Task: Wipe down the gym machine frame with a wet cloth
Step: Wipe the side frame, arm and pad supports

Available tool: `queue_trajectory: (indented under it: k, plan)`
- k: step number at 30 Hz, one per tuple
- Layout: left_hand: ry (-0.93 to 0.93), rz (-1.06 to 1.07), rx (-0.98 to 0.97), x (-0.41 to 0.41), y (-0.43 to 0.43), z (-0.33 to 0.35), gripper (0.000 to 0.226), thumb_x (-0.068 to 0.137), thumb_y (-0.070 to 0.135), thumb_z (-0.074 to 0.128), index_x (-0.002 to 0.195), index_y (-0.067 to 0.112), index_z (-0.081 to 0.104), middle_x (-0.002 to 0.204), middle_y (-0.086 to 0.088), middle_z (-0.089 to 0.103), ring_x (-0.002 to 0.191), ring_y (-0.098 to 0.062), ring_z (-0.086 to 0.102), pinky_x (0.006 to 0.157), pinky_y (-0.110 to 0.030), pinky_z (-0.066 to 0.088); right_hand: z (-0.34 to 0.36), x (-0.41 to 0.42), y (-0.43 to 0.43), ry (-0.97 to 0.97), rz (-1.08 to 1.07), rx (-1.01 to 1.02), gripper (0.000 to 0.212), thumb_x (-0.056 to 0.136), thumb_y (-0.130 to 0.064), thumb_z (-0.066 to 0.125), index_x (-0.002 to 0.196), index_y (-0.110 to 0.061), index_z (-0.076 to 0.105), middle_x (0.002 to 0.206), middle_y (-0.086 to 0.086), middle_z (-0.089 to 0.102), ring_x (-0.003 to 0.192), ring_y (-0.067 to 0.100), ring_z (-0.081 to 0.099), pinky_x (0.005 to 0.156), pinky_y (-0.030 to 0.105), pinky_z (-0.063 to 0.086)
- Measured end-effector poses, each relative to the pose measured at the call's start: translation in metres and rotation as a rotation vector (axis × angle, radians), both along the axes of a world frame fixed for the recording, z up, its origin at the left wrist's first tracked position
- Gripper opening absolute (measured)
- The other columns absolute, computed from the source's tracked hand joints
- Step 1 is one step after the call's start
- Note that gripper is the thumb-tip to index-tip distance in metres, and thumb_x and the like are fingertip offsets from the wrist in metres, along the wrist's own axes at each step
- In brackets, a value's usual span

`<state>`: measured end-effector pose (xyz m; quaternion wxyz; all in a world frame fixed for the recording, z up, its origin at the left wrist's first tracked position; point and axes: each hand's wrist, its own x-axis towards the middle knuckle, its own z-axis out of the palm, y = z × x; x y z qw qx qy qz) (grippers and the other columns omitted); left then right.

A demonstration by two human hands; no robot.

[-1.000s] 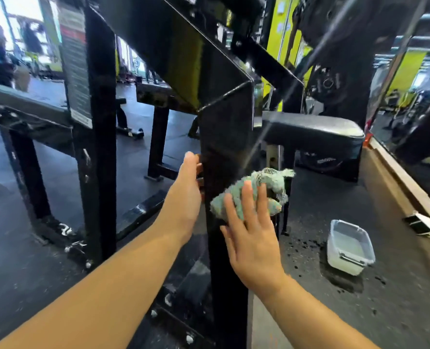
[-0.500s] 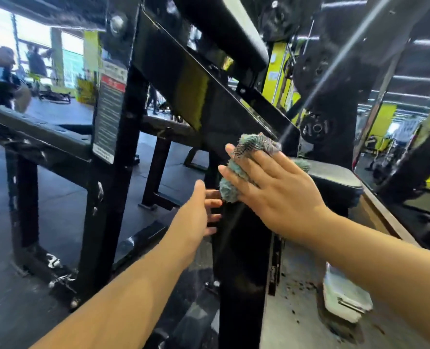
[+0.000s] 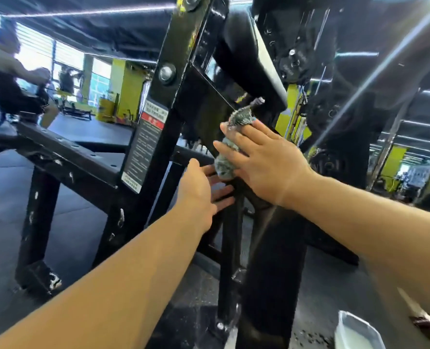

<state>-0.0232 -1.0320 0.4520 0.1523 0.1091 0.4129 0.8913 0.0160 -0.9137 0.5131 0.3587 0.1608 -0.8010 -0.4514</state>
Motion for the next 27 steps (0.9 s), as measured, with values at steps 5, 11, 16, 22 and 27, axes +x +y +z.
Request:
queue_trajectory:
  k: [5, 11, 16, 22, 27]
  plan:
    - [0.287, 0.369, -0.106, -0.031, -0.015, 0.02, 0.04, 0.101, 0.041, 0.024, 0.125, 0.02, 0.049, 0.123, 0.002, 0.051, 0.118, -0.02, 0.046, 0.105, -0.047, 0.038, 0.02, -0.014, -0.002, -0.085, 0.214, 0.018, 0.045, 0.078, -0.007, 0.057, 0.122, -0.015, 0.064, 0.125, 0.016, 0.059, 0.1, 0.034, 0.062, 0.089, 0.044, 0.05]
    - [0.282, 0.409, -0.191, -0.068, -0.024, 0.028, 0.054, 0.099, 0.049, 0.022, 0.142, 0.022, 0.038, 0.147, -0.004, 0.036, 0.132, -0.024, 0.038, 0.109, -0.048, 0.033, 0.068, -0.079, -0.053, -0.018, 0.21, -0.053, 0.037, 0.079, -0.023, 0.058, 0.114, -0.019, 0.068, 0.094, 0.011, 0.066, 0.116, 0.039, 0.052, 0.103, 0.049, 0.03]
    - [0.381, 0.392, -0.162, -0.075, -0.024, 0.032, 0.051, 0.1, 0.048, 0.023, 0.142, 0.024, 0.038, 0.143, -0.001, 0.04, 0.129, -0.02, 0.041, 0.109, -0.045, 0.034, 0.065, -0.082, -0.047, -0.097, 0.305, -0.257, 0.036, 0.083, -0.007, 0.068, 0.118, -0.015, 0.067, 0.131, 0.016, 0.057, 0.129, 0.036, 0.046, 0.095, 0.055, 0.047]
    - [0.23, 0.154, 0.156, -0.071, -0.026, 0.034, 0.04, 0.102, 0.039, 0.029, 0.121, 0.019, 0.057, 0.114, -0.002, 0.062, 0.099, -0.021, 0.063, 0.081, -0.039, 0.056, 0.068, -0.094, -0.057, -0.036, 0.053, -0.032, 0.048, 0.103, -0.026, 0.032, 0.148, -0.012, 0.027, 0.16, 0.004, 0.009, 0.147, 0.029, 0.004, 0.118, 0.038, 0.008]
    - [0.158, 0.091, 0.244, -0.072, -0.03, 0.035, 0.044, 0.102, 0.043, 0.027, 0.127, 0.021, 0.055, 0.123, -0.001, 0.063, 0.103, -0.024, 0.065, 0.065, -0.033, 0.058, 0.08, -0.115, -0.079, -0.074, 0.097, -0.131, 0.044, 0.103, -0.017, 0.033, 0.147, -0.018, 0.032, 0.156, -0.003, 0.025, 0.146, 0.022, 0.014, 0.116, 0.029, 0.009]
